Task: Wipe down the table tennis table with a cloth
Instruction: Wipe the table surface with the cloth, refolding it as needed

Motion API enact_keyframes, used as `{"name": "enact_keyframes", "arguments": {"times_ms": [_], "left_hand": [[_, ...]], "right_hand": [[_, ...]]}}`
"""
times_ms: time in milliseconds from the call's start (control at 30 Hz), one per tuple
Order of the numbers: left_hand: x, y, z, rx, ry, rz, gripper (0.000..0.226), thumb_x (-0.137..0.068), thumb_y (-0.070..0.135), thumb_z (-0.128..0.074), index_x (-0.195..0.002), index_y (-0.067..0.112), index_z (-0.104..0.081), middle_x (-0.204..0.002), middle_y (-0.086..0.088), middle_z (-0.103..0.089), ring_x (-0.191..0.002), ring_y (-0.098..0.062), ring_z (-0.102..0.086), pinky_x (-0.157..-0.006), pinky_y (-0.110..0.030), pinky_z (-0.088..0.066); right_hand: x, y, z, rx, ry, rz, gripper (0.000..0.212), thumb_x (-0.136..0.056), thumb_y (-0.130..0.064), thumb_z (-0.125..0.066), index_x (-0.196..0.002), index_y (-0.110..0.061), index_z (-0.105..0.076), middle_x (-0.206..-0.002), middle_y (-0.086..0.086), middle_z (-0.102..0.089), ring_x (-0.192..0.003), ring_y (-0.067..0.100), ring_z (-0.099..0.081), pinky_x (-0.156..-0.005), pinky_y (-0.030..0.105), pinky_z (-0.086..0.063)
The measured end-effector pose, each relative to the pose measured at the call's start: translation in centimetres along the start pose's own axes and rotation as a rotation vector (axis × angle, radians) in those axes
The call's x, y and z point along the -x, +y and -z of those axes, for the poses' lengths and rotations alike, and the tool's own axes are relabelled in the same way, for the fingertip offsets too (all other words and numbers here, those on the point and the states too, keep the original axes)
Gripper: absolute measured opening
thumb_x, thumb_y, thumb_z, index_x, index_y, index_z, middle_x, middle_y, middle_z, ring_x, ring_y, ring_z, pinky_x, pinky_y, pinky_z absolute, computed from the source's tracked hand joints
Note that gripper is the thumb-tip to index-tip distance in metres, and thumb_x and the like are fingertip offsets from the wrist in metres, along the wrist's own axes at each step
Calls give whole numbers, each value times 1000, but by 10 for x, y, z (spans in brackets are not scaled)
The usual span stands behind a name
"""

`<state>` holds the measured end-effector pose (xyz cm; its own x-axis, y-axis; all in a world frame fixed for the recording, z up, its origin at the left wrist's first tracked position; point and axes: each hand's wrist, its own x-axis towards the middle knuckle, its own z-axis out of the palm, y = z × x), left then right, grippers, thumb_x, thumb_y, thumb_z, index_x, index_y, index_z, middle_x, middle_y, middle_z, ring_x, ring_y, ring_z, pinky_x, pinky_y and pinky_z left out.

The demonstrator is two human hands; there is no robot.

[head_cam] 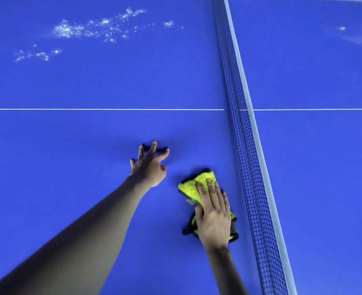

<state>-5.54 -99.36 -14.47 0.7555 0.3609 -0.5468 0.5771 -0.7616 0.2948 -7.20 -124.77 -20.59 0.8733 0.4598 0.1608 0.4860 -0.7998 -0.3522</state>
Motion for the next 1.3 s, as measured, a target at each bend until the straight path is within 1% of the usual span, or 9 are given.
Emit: {"name": "enact_keyframes", "arguments": {"times_ms": [167,333,533,667,733,867,1100,1200,1300], "left_hand": [[-4,0,-3,37,58,0,65,-97,23,-48,-154,48,-30,-170,11,4,-156,-31,7,-113,-67,-20],[-4,-2,-8,-12,123,-13,72,-90,21,-53,-152,50,-30,-170,12,0,-155,-28,3,-110,-64,-22],[-5,-1,-5,60,94,18,60,-94,36,-57,-149,48,-38,-170,12,-2,-156,-26,4,-117,-64,-15],[14,8,-16,2,265,-8,54,-93,29,-55,-144,43,-49,-166,6,-24,-152,-24,-18,-118,-57,-23],[37,6,-37,-29,283,-46,56,-94,32,-54,-147,44,-45,-167,4,-22,-152,-27,-19,-114,-59,-26],[55,-4,-59,-61,176,-50,63,-95,46,-47,-155,49,-25,-170,10,2,-155,-26,2,-112,-70,-17],[49,0,-48,-64,171,-37,59,-97,49,-46,-153,54,-25,-169,14,2,-155,-19,5,-113,-64,-18],[44,2,-39,-54,122,-22,56,-97,53,-47,-151,55,-30,-169,13,-2,-156,-17,2,-114,-64,-20],[59,4,-40,-23,215,-66,52,-101,44,-49,-152,48,-38,-170,9,-11,-156,-19,-8,-121,-61,-17]], "right_hand": [[-145,8,-24,1,59,-99,55,-99,-35,-44,-152,-21,-52,-160,9,-47,-150,28,-40,-124,48,-30],[-248,23,-32,-9,11,-179,55,-101,-28,-41,-156,-20,-45,-166,10,-37,-156,29,-29,-125,50,-26],[-172,23,-25,-17,60,-182,59,-98,-26,-39,-157,-19,-45,-165,9,-39,-154,28,-34,-125,48,-29],[-73,27,-7,-7,115,-142,59,-98,-18,-47,-157,-20,-46,-165,6,-38,-153,25,-37,-125,45,-31],[-47,31,-3,2,94,-129,56,-99,-18,-47,-156,-19,-47,-165,7,-39,-153,26,-37,-124,45,-32],[-88,33,-8,1,87,-141,54,-99,-21,-48,-153,-16,-51,-161,11,-45,-149,30,-42,-122,48,-34],[-220,51,-19,5,-40,-108,56,-103,-24,-44,-159,-20,-40,-167,13,-34,-156,28,-29,-127,46,-22],[-208,55,-17,-4,-42,-68,55,-106,-21,-47,-160,-21,-37,-168,11,-31,-158,28,-25,-129,43,-18],[-153,57,-11,12,29,-51,52,-104,-16,-52,-155,-18,-46,-163,13,-41,-153,31,-35,-125,47,-29]]}}
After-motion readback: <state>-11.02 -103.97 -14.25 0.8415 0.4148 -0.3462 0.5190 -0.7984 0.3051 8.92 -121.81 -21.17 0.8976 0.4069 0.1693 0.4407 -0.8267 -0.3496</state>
